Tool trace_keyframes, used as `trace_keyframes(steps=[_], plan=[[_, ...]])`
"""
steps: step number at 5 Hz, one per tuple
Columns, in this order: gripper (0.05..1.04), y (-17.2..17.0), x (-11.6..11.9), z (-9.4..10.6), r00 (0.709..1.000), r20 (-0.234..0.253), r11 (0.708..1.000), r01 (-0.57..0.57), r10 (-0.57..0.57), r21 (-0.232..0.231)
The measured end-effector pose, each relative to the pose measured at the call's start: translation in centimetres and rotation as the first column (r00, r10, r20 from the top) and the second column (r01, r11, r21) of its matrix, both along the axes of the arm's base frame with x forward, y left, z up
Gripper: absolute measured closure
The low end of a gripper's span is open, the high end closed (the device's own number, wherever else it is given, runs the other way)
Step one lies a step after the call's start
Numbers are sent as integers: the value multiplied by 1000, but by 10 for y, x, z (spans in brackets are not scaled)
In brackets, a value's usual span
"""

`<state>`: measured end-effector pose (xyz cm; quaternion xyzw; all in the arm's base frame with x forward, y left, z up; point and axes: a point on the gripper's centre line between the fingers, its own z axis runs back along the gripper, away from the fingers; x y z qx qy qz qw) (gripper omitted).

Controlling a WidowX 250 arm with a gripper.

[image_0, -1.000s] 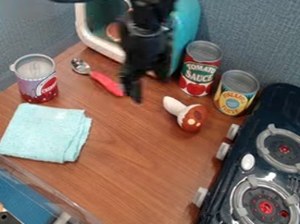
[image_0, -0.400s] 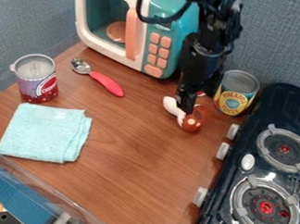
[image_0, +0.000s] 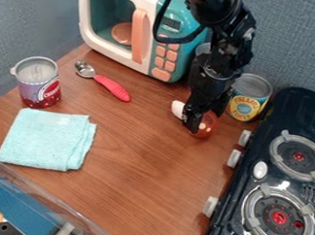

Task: Move the mushroom to the lower right side of the table

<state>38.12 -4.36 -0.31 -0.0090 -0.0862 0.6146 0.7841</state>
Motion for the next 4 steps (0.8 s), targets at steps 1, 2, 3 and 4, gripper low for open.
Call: trace_keyframes(steps=[1, 2, 3, 4], plan=[[83, 8, -5, -22, 999, -47, 1000, -8, 8, 7], [134, 13, -5, -25, 999, -47, 1000, -4, 5, 13], [348, 15, -7, -27, 999, -41, 1000, -2, 2, 10], [445, 16, -14, -26, 999, -37, 1000, 4, -4, 4]])
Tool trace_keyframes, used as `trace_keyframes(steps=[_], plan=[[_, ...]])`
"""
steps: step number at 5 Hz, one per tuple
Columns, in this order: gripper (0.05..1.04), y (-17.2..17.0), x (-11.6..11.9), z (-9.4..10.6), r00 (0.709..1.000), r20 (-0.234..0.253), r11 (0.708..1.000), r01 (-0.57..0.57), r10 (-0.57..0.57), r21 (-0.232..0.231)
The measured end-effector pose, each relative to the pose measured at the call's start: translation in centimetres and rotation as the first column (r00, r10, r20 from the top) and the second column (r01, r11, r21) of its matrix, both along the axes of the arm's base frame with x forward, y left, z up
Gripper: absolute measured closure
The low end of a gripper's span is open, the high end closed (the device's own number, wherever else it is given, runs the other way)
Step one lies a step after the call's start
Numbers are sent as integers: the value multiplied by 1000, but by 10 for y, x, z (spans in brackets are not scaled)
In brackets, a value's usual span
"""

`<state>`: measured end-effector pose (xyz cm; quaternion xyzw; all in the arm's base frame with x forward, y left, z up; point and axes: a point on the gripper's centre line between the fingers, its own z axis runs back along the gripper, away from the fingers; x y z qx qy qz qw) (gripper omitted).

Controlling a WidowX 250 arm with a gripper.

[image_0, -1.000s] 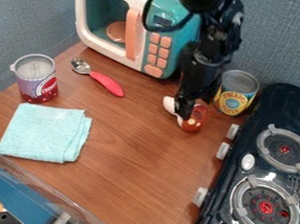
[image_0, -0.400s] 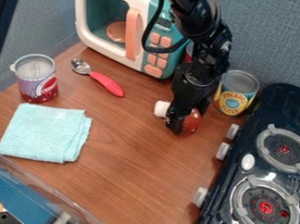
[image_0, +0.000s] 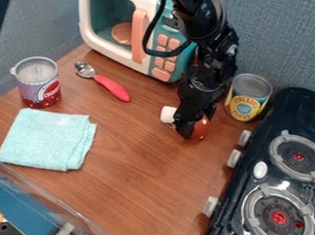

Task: Move the mushroom to the lower right side of the table

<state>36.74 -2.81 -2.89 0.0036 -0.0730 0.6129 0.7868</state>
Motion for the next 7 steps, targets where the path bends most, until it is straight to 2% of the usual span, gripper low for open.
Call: trace_keyframes(steps=[1, 2, 3, 4, 5, 6, 7], plan=[[455, 6, -11, 6, 1000, -19, 1000, 15, -15, -4], [458, 10, -16, 27, 1000, 9, 999, 27, -27, -22], [458, 24, -40, 55, 999, 49, 999, -7, 9, -43], [458, 22, -71, 66, 998, 57, 998, -11, 14, -59], [461, 5, -102, 57, 998, 51, 997, 43, -40, -58], [461, -10, -128, 40, 992, 42, 993, 118, -117, -5], [461, -11, -141, 22, 987, 26, 988, 155, -156, 20]])
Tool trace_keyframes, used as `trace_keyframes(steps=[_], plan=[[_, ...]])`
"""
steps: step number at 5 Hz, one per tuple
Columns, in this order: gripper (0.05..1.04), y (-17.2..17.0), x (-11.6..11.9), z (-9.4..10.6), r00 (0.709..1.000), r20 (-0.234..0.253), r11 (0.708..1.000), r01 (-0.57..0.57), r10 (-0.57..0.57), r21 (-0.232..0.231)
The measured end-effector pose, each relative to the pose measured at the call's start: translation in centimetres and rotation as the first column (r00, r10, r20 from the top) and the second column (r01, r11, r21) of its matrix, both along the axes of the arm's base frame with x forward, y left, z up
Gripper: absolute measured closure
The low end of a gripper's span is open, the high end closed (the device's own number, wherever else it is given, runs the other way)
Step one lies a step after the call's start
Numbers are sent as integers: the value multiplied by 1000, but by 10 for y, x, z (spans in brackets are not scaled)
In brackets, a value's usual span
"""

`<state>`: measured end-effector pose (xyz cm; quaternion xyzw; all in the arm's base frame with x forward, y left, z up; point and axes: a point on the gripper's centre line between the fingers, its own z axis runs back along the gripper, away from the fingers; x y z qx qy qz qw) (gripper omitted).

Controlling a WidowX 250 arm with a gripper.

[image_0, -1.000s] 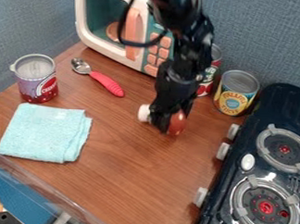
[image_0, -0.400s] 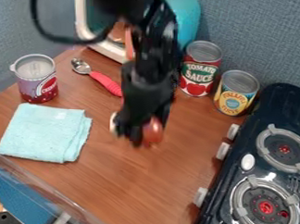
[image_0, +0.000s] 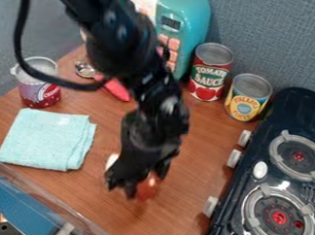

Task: Move the mushroom to the lower right side of the table

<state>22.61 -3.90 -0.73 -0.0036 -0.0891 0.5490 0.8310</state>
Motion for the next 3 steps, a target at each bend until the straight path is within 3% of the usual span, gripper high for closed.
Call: trace_keyframes(steps=[1, 2, 3], plan=[[462, -1, -11, -23, 999, -40, 999, 38, -36, 38], [380, 2, -14, -26, 999, -37, 998, 42, -40, 51], [115, 5, -20, -26, 998, -61, 999, 17, -14, 51]])
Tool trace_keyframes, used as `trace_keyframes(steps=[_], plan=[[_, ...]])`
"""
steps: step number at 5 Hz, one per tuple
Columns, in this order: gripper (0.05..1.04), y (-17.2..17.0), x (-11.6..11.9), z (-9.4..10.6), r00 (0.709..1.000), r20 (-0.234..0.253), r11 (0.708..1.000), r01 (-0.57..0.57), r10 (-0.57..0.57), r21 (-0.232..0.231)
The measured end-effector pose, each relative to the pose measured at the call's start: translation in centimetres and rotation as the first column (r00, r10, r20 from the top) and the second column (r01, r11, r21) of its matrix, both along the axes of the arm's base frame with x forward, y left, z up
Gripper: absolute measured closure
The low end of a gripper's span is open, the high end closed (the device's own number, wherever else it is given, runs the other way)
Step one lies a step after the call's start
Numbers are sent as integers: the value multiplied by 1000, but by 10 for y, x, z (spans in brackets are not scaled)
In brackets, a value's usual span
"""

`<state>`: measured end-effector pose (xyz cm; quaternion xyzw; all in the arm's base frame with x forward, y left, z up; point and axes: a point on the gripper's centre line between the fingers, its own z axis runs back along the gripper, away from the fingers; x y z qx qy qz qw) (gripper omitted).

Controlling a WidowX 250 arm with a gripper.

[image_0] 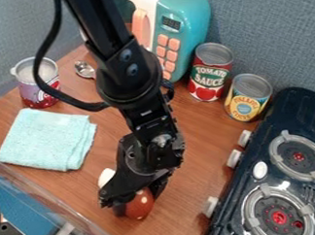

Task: Move the mushroom to the lower right side of the table

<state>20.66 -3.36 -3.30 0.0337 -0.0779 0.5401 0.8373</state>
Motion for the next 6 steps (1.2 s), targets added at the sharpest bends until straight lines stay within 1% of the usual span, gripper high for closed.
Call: trace_keyframes(steps=[1, 2, 4, 5, 6], plan=[[81, 12, -8, 10, 999, -17, 999, -35, 35, -7], [83, 14, -5, 30, 998, 19, 998, -51, 51, -25], [83, 13, -6, 73, 993, 95, 995, -58, 66, -80], [83, 13, -6, 98, 985, 167, 995, -34, 50, -97], [83, 13, -7, 97, 986, 161, 995, -33, 48, -94]])
